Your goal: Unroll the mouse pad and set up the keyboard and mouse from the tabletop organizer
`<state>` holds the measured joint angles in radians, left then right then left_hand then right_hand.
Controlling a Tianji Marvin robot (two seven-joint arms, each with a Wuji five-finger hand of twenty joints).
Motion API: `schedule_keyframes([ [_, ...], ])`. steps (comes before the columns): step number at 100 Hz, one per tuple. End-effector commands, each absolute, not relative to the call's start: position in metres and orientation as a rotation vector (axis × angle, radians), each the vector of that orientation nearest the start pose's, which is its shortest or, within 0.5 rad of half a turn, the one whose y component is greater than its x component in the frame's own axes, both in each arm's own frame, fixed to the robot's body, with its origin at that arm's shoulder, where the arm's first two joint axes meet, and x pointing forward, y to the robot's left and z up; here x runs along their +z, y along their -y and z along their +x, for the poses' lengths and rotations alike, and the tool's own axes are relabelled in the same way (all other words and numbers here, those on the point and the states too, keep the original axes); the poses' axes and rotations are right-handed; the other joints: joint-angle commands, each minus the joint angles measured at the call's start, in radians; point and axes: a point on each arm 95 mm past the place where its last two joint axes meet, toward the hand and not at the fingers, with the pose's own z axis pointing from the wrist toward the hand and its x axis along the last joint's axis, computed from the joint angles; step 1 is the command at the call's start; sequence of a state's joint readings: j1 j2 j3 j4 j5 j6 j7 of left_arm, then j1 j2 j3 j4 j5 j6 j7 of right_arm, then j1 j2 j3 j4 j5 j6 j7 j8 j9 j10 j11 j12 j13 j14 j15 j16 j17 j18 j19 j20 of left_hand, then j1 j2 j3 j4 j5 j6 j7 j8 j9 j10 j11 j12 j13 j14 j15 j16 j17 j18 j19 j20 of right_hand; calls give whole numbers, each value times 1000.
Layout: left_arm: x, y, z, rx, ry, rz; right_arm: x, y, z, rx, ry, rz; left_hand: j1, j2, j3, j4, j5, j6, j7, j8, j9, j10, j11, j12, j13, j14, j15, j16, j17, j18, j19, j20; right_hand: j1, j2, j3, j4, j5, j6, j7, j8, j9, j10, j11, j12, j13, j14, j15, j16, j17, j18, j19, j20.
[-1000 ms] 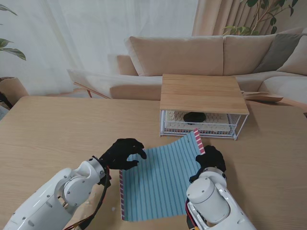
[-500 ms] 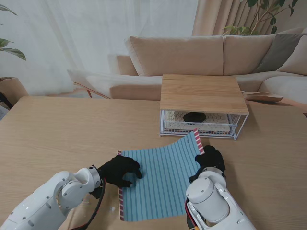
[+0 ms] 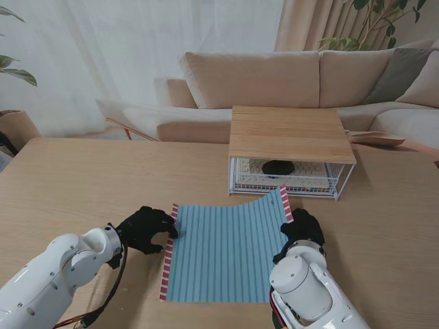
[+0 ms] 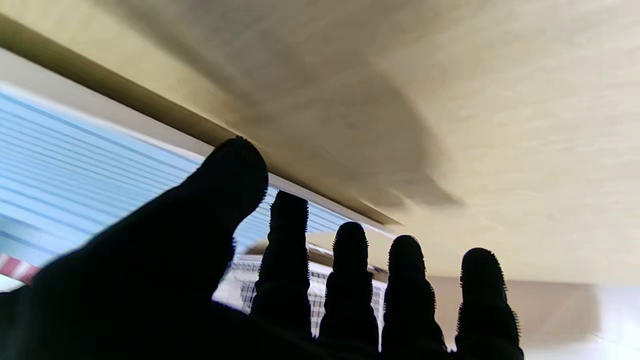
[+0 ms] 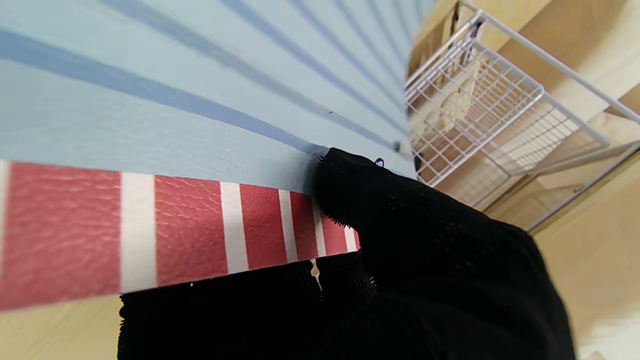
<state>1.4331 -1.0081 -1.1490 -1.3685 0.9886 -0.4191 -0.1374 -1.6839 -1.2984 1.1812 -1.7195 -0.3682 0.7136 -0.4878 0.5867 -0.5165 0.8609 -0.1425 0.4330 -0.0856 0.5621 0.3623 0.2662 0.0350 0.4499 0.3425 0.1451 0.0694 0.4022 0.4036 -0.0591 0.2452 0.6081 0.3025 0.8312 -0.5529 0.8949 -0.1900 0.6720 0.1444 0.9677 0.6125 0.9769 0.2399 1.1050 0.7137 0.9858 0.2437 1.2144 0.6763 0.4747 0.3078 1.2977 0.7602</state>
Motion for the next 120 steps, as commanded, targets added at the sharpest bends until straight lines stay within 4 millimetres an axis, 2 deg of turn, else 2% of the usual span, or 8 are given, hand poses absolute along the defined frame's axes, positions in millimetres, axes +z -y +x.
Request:
schedule_keyframes([
  [1, -373, -31, 410, -1447, -1981, -1114, -342, -18, 354, 1226, -528, 1994, -19, 26, 22, 20, -35, 5, 6, 6, -36, 4, 9, 1, -31, -6, -6, -2, -12, 26, -10, -1, 63, 18, 61, 6, 24, -34, 40, 14, 19, 34, 37, 6, 3, 18, 34, 12, 0, -21, 38, 10],
  [30, -344, -10, 399, -1715, -1493, -1308, -342, -9, 355, 1230, -600, 1886, -82, 102, -106, 27, -104, 44, -37, -23, -54, 28, -6, -9, -37, 18, -27, -9, -18, 37, 19, 13, 62, 12, 67, 3, 32, -36, 31, 14, 25, 31, 29, 6, 11, 16, 28, 8, 7, -14, 35, 9],
  [44, -339, -4, 388, -1812, -1311, -1449, -344, 4, 354, 1211, -661, 1782, -93, 131, -193, 36, -102, 54, -70, -44, -53, 39, -37, -26, -45, 43, -76, -10, -25, 54, -99, -24, 61, 12, 68, 1, 34, -34, 30, 16, 28, 35, 26, 7, 12, 19, 27, 7, 9, -10, 37, 10],
  [57, -342, -3, 376, -1873, -1152, -1574, -344, 18, 350, 1198, -686, 1714, -90, 159, -281, 48, -87, 43, -97, -59, -53, 28, -47, -32, -53, 56, -103, 3, -34, 62, -223, 25, 61, 15, 66, 0, 31, -30, 28, 17, 26, 35, 24, 9, 8, 20, 25, 7, 4, -8, 36, 10],
  [63, -343, -2, 373, -1898, -1082, -1631, -344, 26, 348, 1184, -701, 1680, -64, 159, -317, 57, -78, 52, -113, -66, -52, 37, -61, -39, -54, 65, -123, 4, -35, 65, -282, 92, 59, 17, 65, 0, 31, -34, 28, 19, 26, 33, 24, 10, 8, 17, 25, 7, 4, -8, 35, 9],
  [76, -343, -5, 371, -1897, -1051, -1677, -345, 44, 341, 1151, -701, 1636, -56, 168, -324, 58, -90, 67, -140, -79, -55, 48, -88, -54, -61, 66, -146, 3, -42, 60, -309, 132, 59, 20, 64, 0, 28, -35, 28, 22, 24, 30, 24, 13, 7, 14, 24, 7, 5, -11, 34, 8],
  [80, -343, -5, 371, -1897, -1044, -1678, -346, 49, 339, 1140, -697, 1620, -50, 169, -335, 62, -92, 71, -138, -78, -55, 50, -88, -54, -62, 66, -149, 17, -45, 61, -316, 177, 59, 21, 63, 0, 28, -36, 27, 22, 23, 30, 23, 13, 8, 14, 24, 7, 5, -11, 34, 7],
  [120, -346, -4, 374, -1884, -1036, -1695, -358, 111, 317, 981, -629, 1398, -38, 177, -318, 65, -89, 83, -129, -74, -55, 57, -84, -52, -62, 69, -152, 24, -28, 66, -400, 193, 59, 24, 58, 3, 24, -35, 27, 24, 25, 29, 23, 17, 18, 15, 29, 7, 22, 5, 53, 11],
])
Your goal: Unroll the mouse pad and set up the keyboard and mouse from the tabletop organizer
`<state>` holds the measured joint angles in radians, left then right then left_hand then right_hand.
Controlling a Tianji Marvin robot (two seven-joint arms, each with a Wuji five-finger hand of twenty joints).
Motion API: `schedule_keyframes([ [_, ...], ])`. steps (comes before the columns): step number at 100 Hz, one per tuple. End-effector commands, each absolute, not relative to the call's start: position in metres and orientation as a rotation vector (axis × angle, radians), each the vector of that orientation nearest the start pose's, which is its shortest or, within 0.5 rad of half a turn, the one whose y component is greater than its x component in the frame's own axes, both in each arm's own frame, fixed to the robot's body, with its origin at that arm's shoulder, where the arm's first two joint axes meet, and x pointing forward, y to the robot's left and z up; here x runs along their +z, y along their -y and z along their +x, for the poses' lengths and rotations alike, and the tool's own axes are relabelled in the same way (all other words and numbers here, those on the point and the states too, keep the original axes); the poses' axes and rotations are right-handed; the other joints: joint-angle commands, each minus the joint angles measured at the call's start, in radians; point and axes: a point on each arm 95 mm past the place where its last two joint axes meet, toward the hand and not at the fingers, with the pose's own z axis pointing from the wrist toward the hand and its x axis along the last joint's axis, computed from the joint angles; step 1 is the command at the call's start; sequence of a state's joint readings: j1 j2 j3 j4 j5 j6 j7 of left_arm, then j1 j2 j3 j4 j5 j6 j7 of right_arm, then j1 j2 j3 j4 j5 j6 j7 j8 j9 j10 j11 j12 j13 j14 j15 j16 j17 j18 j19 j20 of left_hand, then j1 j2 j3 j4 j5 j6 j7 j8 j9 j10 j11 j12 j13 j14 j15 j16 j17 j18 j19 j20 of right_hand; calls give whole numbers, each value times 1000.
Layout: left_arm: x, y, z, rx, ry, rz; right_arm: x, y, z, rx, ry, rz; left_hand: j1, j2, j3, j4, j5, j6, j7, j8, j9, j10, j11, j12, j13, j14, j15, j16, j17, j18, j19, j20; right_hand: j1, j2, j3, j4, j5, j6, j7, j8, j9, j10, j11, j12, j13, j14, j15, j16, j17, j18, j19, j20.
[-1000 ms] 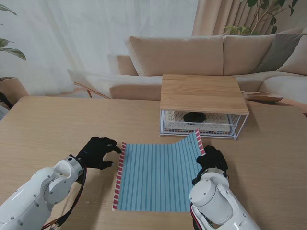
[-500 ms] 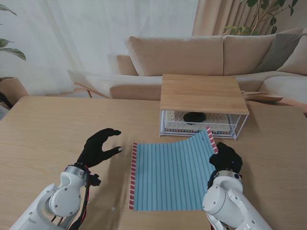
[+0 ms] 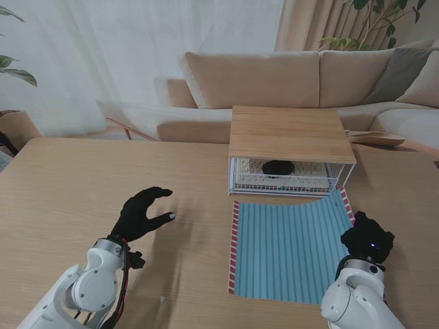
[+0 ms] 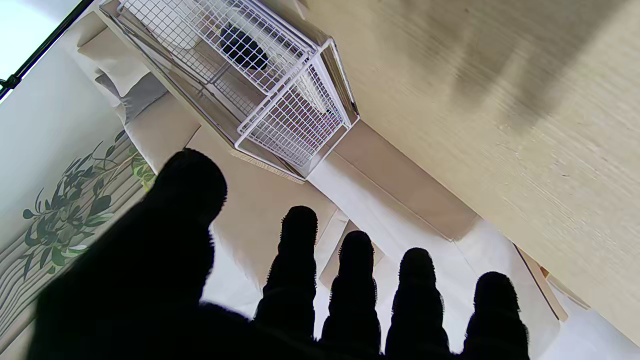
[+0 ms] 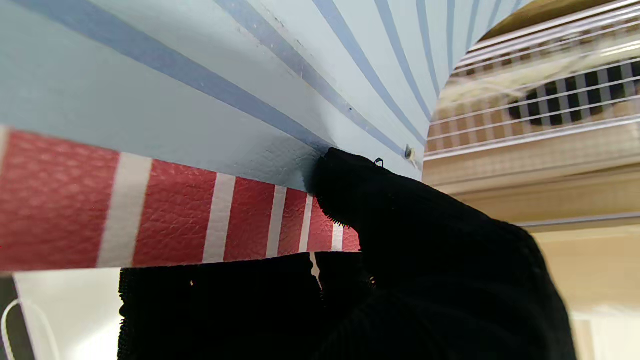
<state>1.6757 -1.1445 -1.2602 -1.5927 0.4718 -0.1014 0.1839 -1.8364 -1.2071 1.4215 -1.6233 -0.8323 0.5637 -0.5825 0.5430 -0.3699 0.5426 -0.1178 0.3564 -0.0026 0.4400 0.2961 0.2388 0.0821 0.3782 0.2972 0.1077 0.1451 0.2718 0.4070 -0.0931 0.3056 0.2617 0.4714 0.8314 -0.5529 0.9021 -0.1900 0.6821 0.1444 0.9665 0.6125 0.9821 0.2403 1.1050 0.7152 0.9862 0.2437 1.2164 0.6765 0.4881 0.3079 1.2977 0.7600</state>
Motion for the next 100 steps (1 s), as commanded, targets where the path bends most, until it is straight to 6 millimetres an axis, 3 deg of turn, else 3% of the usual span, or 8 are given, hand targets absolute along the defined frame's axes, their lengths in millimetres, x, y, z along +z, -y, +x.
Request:
schedule_keyframes([
  [1, -346, -4, 374, -1884, -1037, -1695, -358, 113, 317, 978, -626, 1394, 7, 31, 1, 40, -12, 0, -7, -7, -28, 9, -12, -7, -24, -7, -22, 20, 7, 6, -56, 25, 59, 24, 51, 3, 14, -35, 28, 24, 20, 29, 23, 15, 18, 15, 27, 7, 8, 5, 53, 11],
  [61, -352, -5, 379, -1864, -1053, -1693, -357, 149, 316, 883, -608, 1231, 15, 24, 17, 40, -3, 4, 0, -3, -28, 13, 0, 0, -24, -3, -13, 21, 24, 8, -104, 79, 56, 53, 32, 6, -23, -43, 35, 32, -33, 30, 50, 18, -47, 15, 51, 19, -54, -3, 60, 15],
  [100, -354, -4, 379, -1853, -1070, -1699, -360, 154, 316, 866, -587, 1222, 14, 23, 17, 40, -18, 1, -3, -4, -28, 13, -2, -1, -24, -4, -14, 22, 26, 9, -112, 92, 50, 64, 10, 11, -53, -39, 37, 22, -74, 22, 46, -2, -97, 13, 35, 12, -100, -25, 48, 9],
])
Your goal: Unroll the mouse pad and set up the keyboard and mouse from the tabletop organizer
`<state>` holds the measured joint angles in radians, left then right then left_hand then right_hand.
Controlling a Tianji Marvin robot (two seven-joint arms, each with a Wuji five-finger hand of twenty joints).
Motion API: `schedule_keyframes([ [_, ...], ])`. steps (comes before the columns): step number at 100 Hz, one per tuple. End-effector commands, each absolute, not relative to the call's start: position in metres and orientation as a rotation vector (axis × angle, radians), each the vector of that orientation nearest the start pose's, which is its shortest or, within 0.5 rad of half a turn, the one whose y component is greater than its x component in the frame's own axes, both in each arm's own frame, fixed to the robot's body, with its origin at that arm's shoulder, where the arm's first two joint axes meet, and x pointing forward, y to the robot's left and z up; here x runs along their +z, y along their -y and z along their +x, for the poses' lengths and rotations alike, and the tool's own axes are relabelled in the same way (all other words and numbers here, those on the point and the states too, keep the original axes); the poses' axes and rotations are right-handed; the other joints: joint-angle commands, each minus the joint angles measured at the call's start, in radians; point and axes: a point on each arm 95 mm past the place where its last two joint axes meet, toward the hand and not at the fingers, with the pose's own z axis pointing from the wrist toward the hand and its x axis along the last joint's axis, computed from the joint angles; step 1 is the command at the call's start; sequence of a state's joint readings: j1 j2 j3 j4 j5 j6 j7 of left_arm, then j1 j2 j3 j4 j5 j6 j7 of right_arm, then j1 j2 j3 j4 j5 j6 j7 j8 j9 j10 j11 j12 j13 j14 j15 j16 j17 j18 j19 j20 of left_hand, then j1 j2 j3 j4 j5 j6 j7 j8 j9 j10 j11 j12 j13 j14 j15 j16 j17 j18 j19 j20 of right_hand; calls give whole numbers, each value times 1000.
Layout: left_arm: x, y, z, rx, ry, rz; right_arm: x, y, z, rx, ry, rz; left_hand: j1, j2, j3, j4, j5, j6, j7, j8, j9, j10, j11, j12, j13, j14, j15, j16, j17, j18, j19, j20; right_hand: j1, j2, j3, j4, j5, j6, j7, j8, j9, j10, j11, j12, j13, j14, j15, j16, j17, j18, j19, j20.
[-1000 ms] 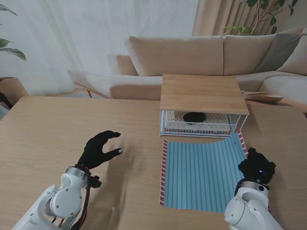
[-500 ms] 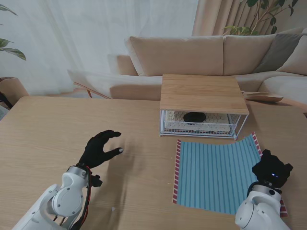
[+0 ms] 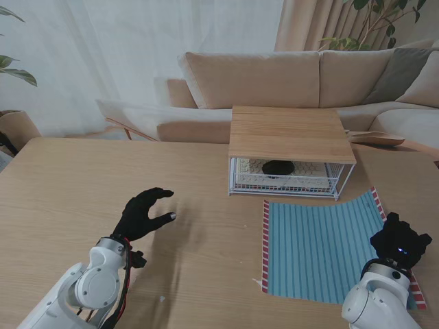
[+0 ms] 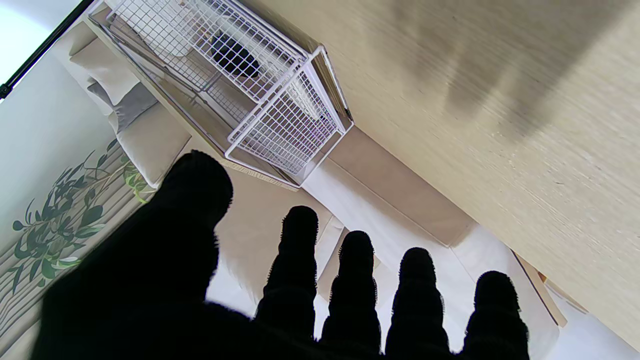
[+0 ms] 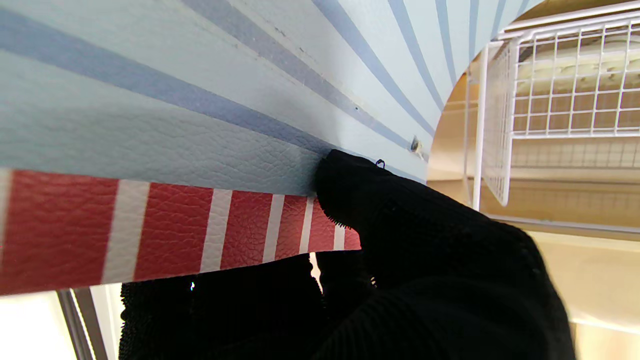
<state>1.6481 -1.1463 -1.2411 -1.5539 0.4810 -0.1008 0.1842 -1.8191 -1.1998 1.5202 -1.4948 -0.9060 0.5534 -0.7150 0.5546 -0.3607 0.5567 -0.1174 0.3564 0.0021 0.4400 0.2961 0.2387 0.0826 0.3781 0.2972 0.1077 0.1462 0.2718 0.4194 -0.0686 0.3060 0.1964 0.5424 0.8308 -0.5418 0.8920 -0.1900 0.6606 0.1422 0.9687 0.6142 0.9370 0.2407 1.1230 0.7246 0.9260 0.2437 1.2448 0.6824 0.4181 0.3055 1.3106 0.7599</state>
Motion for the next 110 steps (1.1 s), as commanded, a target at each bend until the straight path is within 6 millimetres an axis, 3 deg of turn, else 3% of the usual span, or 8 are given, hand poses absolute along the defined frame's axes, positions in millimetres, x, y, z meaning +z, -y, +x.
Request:
schedule_keyframes([
  [1, -354, -4, 379, -1853, -1070, -1700, -360, 154, 316, 867, -587, 1222, 3, 14, 4, 39, -18, -3, -3, -4, -28, 12, -2, -1, -24, -5, -14, 9, 1, 8, -47, 21, 51, 50, 19, 13, -36, -37, 33, 18, -36, 22, 25, -16, -44, 15, 1, 4, -37, -26, 32, 7],
  [12, -355, -4, 378, -1851, -1071, -1703, -361, 153, 317, 878, -600, 1220, 2, 14, 2, 39, -20, -3, -2, -3, -28, 14, -1, -1, -23, -5, -15, 10, 1, 8, -49, 24, 20, 53, -45, 39, -181, -12, -18, -42, -253, 22, -28, -96, -252, 10, -102, -53, -190, -98, 0, -21],
  [20, -355, -4, 379, -1849, -1075, -1703, -362, 153, 317, 884, -621, 1211, -1, 13, 0, 39, -25, -1, -3, -4, -27, 14, 0, 0, -24, -5, -15, 10, 2, 9, -50, 25, -82, 137, -74, 120, -278, 24, -248, 25, -534, -10, -92, -186, -498, -10, -255, -117, -346, -174, -67, -72],
  [26, -356, -3, 379, -1849, -1073, -1705, -362, 154, 317, 879, -676, 1166, -1, 12, 0, 39, -27, 0, -3, -4, -28, 16, 0, 0, -25, -6, -16, 9, 2, 7, -50, 26, -124, 172, -132, 134, -404, 47, -340, 19, -753, -37, -193, -294, -729, -60, -428, -203, -478, -222, -222, -150],
  [40, -356, -3, 379, -1849, -1074, -1703, -361, 155, 315, 864, -779, 1102, -2, 10, 0, 39, -39, 8, -4, -4, -28, 19, -1, -1, -27, -8, -22, 8, 1, 7, -53, 28, -193, 167, -202, 135, -521, 73, -483, -69, -766, -71, -667, -498, -812, -130, -858, -423, -514, -255, -590, -274],
  [50, -356, -3, 379, -1851, -1075, -1707, -359, 153, 318, 882, -812, 1086, -3, 11, -1, 39, -42, 7, -2, -3, -28, 17, -1, 0, -26, -9, -24, 8, 1, 4, -54, 29, -230, 162, -224, 131, -526, 62, -518, -97, -767, -84, -800, -542, -811, -154, -956, -468, -520, -278, -697, -264],
  [94, -356, -3, 380, -1863, -1063, -1702, -336, 121, 348, 1146, -966, 1122, -9, 14, -8, 39, -49, 13, 2, -3, -30, 22, -7, -3, -31, -14, -38, 6, 4, 1, -57, 33, -288, 153, -238, 133, -510, -66, -536, -139, -761, -112, -814, -540, -804, -182, -948, -462, -495, -297, -745, -255],
  [110, -356, -5, 381, -1862, -1069, -1687, -327, 100, 363, 1227, -1015, 1131, -13, 20, -11, 39, -54, 17, 1, -4, -30, 23, -15, -8, -32, -12, -46, 8, 5, 0, -57, 35, -299, 145, -223, 133, -512, 0, -535, -159, -760, -92, -798, -531, -802, -182, -927, -451, -487, -295, -732, -249],
])
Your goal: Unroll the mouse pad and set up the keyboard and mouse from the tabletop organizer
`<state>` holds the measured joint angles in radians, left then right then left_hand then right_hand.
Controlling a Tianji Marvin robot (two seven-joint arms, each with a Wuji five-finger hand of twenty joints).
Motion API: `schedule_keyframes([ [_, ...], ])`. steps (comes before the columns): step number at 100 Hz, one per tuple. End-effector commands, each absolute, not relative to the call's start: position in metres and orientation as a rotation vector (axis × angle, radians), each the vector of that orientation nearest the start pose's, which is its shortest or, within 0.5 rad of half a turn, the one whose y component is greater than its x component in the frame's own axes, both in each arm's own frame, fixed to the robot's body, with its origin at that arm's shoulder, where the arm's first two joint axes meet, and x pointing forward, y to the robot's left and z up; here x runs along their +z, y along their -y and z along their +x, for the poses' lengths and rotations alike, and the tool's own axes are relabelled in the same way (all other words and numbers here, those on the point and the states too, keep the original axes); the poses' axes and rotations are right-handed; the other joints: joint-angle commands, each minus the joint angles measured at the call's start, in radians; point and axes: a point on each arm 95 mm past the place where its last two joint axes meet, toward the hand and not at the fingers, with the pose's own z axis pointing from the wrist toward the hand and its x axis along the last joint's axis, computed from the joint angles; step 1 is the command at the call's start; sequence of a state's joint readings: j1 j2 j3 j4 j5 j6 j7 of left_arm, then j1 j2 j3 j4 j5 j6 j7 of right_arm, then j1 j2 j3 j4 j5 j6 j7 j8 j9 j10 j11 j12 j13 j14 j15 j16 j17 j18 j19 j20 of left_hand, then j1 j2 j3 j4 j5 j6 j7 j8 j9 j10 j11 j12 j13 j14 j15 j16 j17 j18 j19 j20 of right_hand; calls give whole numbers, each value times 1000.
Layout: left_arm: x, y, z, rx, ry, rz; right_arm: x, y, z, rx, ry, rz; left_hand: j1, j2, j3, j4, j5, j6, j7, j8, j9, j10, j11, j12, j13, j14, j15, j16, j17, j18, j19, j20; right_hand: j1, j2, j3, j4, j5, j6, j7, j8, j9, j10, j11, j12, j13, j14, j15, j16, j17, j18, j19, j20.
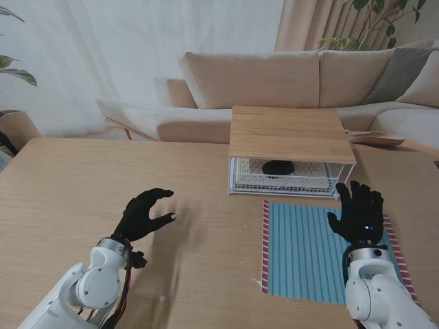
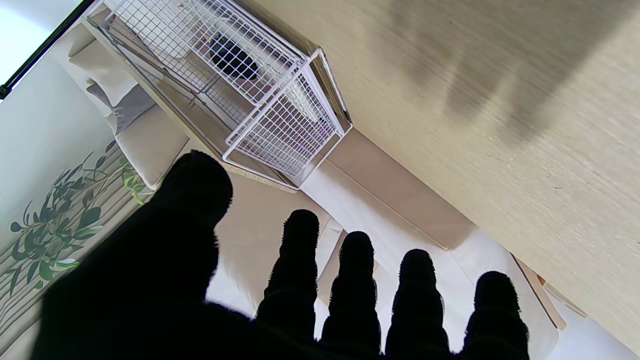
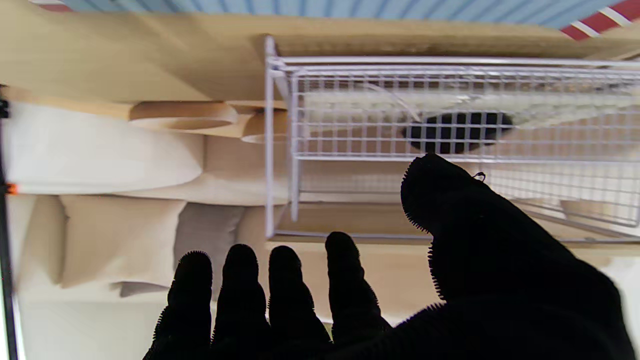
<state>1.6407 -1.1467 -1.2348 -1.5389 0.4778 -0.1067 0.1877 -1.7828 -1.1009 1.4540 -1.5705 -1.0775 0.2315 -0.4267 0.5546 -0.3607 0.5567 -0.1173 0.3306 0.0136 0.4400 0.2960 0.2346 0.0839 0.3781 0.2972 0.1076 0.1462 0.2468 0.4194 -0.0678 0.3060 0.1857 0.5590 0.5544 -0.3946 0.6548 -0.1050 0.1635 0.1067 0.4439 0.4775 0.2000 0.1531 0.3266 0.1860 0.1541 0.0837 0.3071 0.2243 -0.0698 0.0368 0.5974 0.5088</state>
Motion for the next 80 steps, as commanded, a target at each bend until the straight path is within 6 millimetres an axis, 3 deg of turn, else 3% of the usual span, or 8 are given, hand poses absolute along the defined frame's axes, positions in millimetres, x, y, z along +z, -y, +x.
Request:
schedule_keyframes([
  [1, -356, -5, 381, -1862, -1070, -1686, -326, 99, 364, 1233, -1019, 1133, -13, 20, -11, 39, -29, 6, 1, -4, -26, 22, -16, -8, -32, -12, -21, 8, 4, 0, -46, 18, -26, -4, 20, 47, -14, 37, -7, -28, -25, -4, 3, 10, -32, -24, 15, 10, 0, -27, -16, 2],
  [42, -352, -11, 386, -1880, -1028, -1685, -315, 31, 397, 1366, -1248, 1091, -9, 24, -19, 41, -63, 5, 2, -3, -26, 28, -23, -13, -33, -11, -29, 13, 6, -1, -45, 22, -55, -26, 43, 40, -24, 19, 39, -45, -21, -18, 59, 34, -30, -32, 62, 34, 3, -52, 49, -17],
  [80, -349, -19, 391, -1896, -984, -1684, -314, 1, 437, 1343, -1353, 1097, 3, 18, -12, 45, -63, 10, 5, -4, -26, 31, -23, -13, -31, -13, -27, 16, 10, 1, -44, 24, -57, -51, 79, 35, 13, 41, 59, -31, -26, -13, 234, 100, -36, -13, 205, 103, 5, -51, 164, -83],
])
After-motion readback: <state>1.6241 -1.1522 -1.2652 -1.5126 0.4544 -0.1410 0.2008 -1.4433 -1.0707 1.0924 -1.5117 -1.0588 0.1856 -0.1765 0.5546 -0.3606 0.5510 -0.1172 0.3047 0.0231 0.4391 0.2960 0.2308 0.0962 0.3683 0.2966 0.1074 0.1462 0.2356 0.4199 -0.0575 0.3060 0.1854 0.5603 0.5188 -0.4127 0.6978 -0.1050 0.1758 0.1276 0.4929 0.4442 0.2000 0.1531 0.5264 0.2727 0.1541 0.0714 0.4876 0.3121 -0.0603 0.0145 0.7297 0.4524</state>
